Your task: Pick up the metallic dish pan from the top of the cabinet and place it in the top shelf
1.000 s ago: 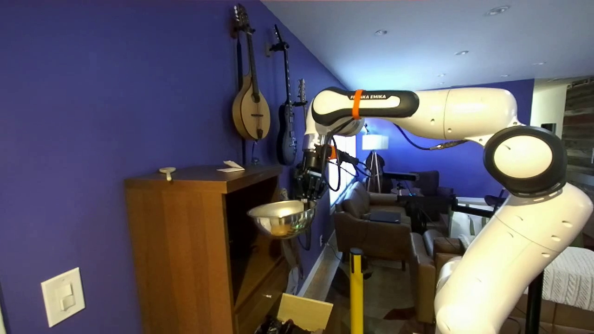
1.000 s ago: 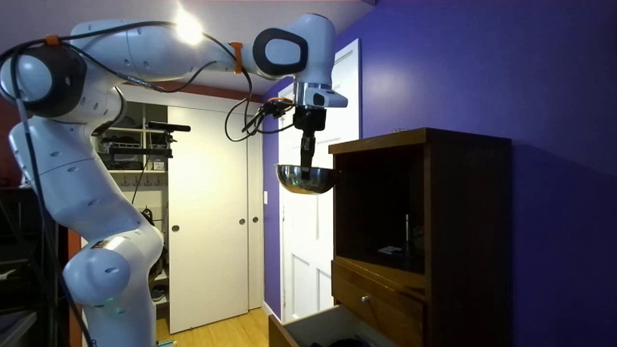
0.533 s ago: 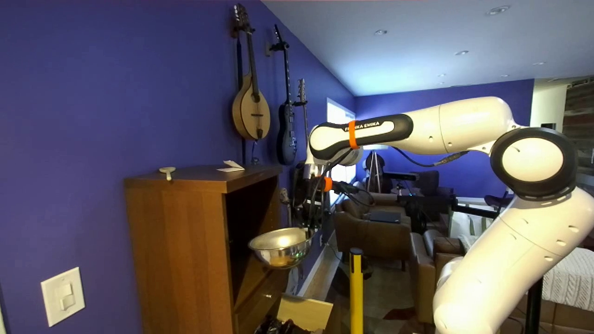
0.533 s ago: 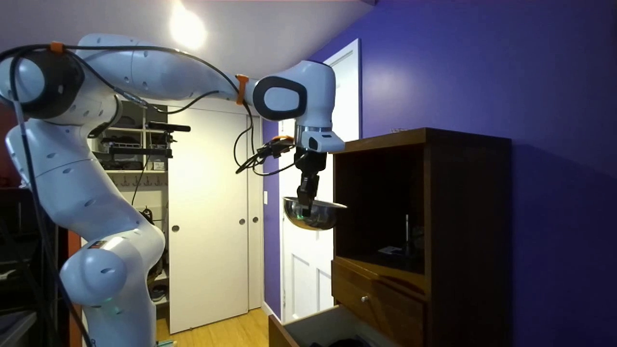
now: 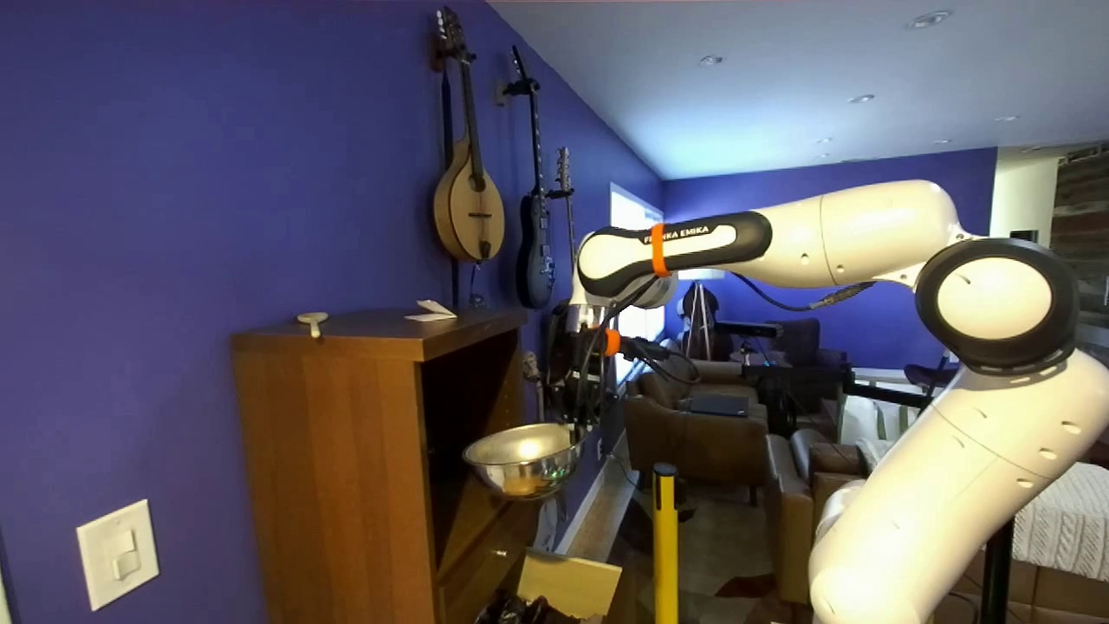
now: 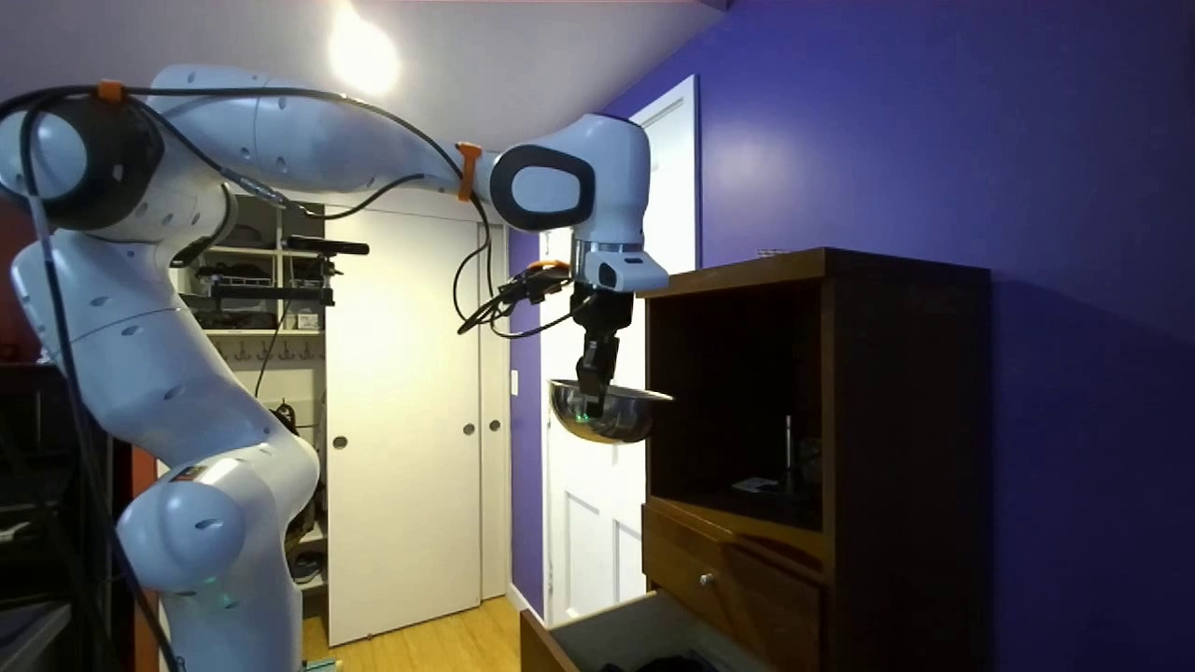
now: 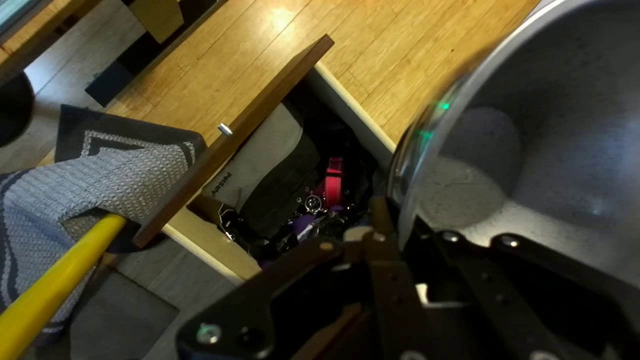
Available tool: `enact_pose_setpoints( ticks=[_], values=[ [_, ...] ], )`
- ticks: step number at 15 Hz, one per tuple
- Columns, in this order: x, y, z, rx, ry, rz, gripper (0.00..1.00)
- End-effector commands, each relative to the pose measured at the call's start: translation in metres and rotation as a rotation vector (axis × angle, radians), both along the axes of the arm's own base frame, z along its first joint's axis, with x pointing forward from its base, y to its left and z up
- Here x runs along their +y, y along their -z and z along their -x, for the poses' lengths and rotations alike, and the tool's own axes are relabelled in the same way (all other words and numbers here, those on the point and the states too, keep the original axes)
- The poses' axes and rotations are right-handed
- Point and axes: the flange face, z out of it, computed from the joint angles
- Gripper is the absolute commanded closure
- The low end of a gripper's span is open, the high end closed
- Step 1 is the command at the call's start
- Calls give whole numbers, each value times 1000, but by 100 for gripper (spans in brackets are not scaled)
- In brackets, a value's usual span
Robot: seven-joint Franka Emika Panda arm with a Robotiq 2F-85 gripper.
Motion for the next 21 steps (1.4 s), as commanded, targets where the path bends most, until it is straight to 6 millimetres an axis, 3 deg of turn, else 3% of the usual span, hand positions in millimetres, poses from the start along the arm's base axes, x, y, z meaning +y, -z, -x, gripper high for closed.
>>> enact_pose_setpoints(
  ticks=[1,10,15,21],
  values=[
    [-10,9,-14,4,20,-18,98],
    [-47,65,-79,-26,250,-58,98],
    [-51,83,-112,-111,332,-75,98],
    [-50,100,-138,-168,367,-30,98]
  ],
)
